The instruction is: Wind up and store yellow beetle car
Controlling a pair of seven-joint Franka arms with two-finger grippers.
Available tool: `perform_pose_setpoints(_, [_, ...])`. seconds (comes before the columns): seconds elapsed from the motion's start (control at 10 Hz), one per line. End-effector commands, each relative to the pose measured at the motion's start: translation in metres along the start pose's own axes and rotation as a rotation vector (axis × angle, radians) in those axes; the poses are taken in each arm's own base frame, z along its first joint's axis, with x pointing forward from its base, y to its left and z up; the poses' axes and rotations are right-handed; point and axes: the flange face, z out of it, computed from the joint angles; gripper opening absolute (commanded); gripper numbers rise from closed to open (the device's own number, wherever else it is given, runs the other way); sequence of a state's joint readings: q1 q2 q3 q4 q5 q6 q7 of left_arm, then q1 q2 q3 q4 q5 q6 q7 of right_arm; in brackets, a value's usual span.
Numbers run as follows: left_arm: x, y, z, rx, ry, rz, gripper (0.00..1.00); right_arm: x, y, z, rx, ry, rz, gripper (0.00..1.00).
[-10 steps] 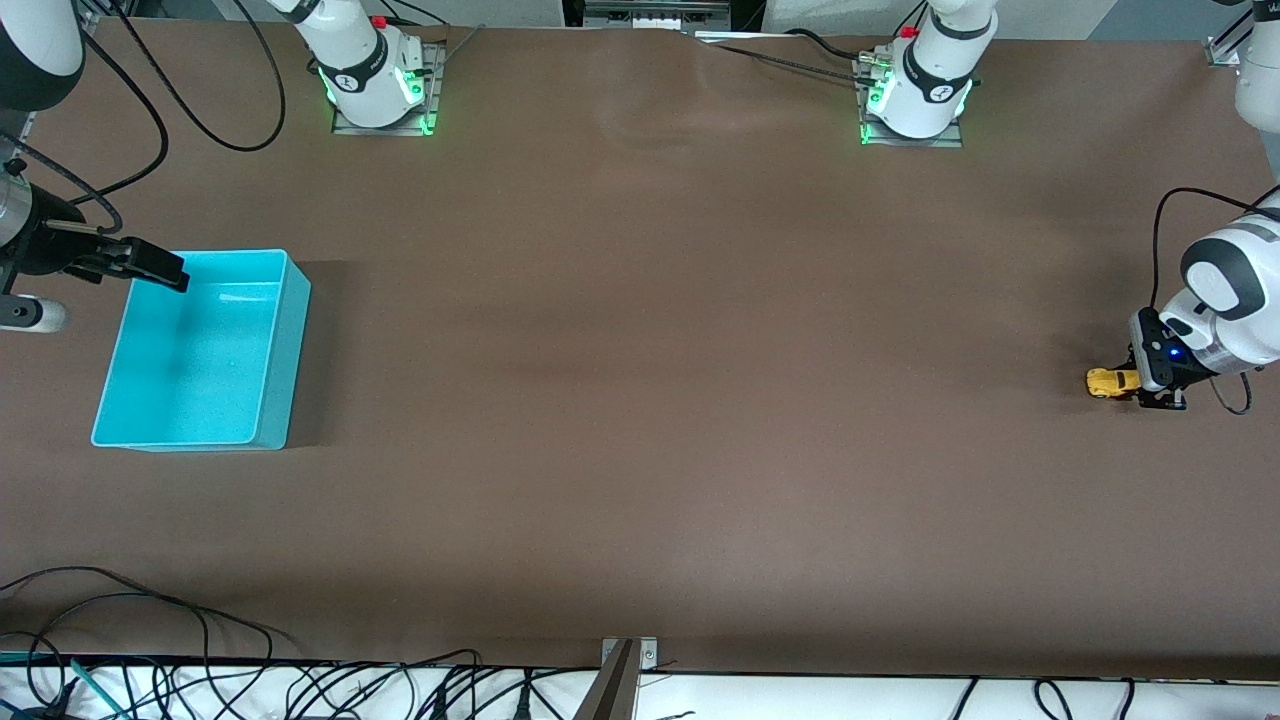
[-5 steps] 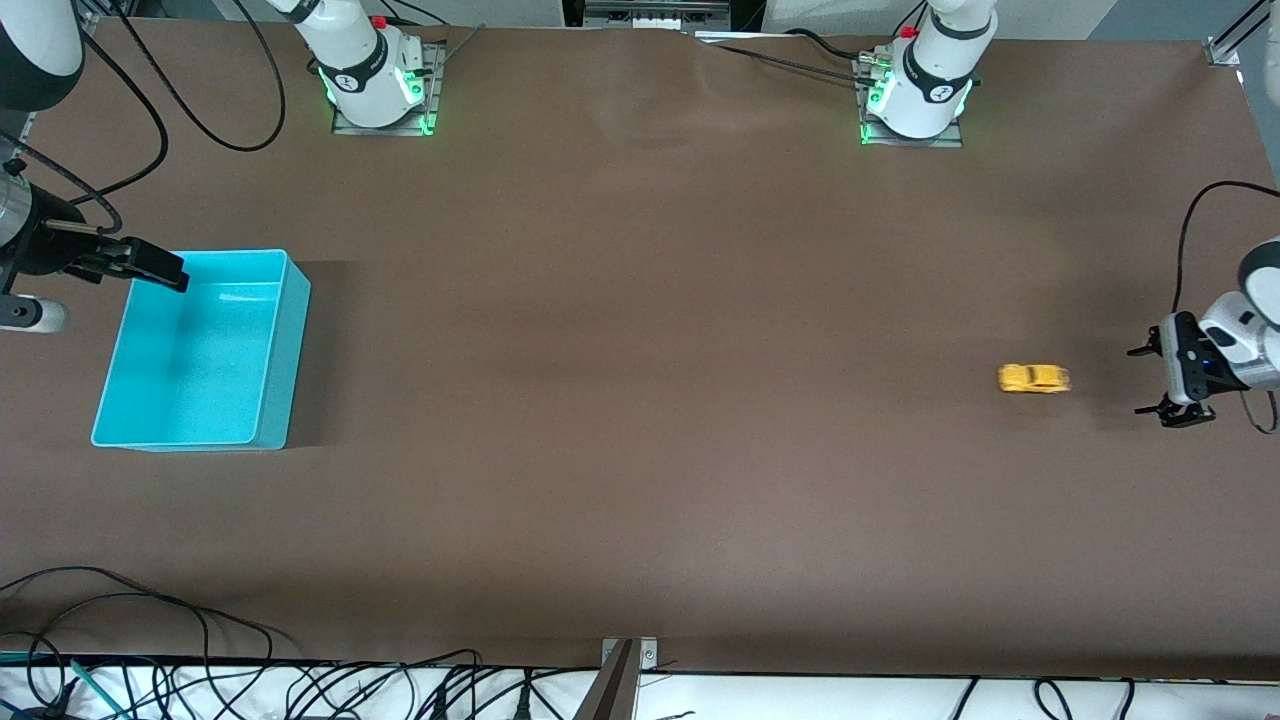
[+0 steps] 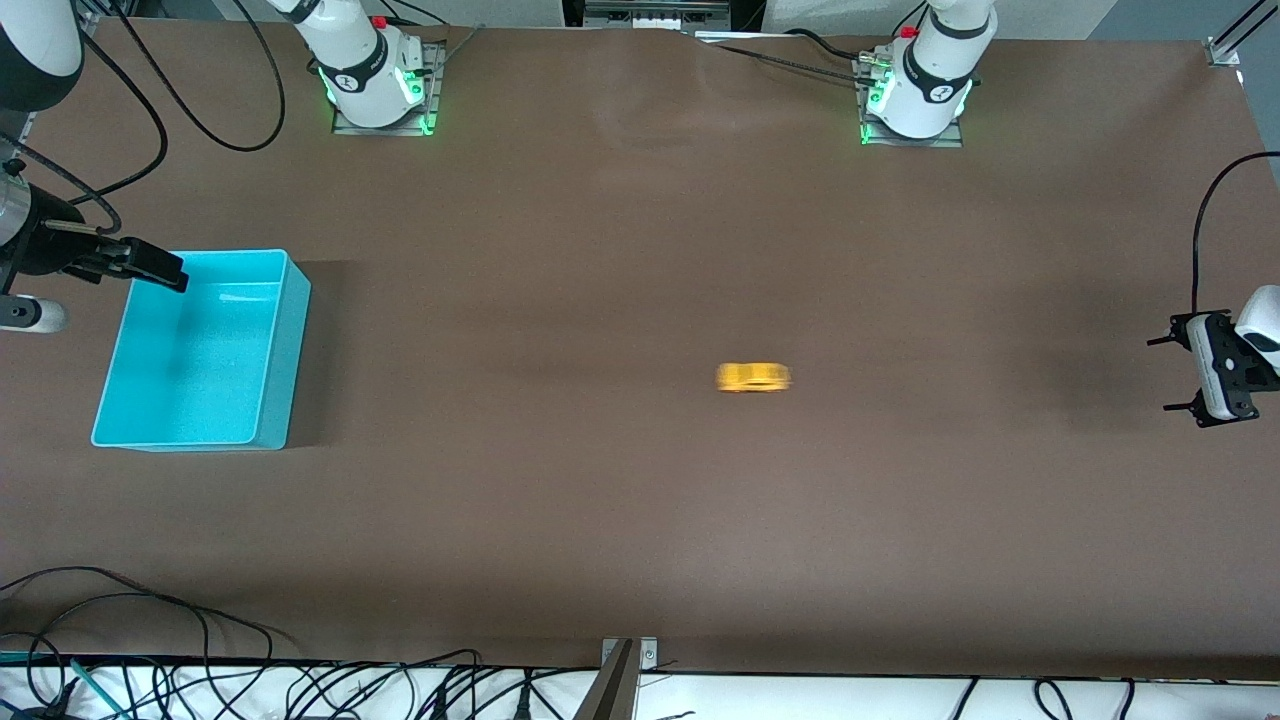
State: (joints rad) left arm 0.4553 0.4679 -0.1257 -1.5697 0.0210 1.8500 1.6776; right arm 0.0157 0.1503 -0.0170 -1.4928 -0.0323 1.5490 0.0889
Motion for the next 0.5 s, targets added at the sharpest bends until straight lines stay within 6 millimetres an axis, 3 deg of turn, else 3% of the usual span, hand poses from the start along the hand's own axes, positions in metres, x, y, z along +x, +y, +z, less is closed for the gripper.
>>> perform_pose_setpoints(0.0, [0.022,0.018,-0.032,-0.025,-0.041,-0.13,1.0,-0.001,0.002,-0.002,0.014,0.001,-0.011,1.0])
perform_pose_setpoints(0.4, [0.068,0.027,-0.075,-0.011,-0.062,-0.236,1.0,0.0,0.006,-0.001,0.016,0.0,-0.006,1.0])
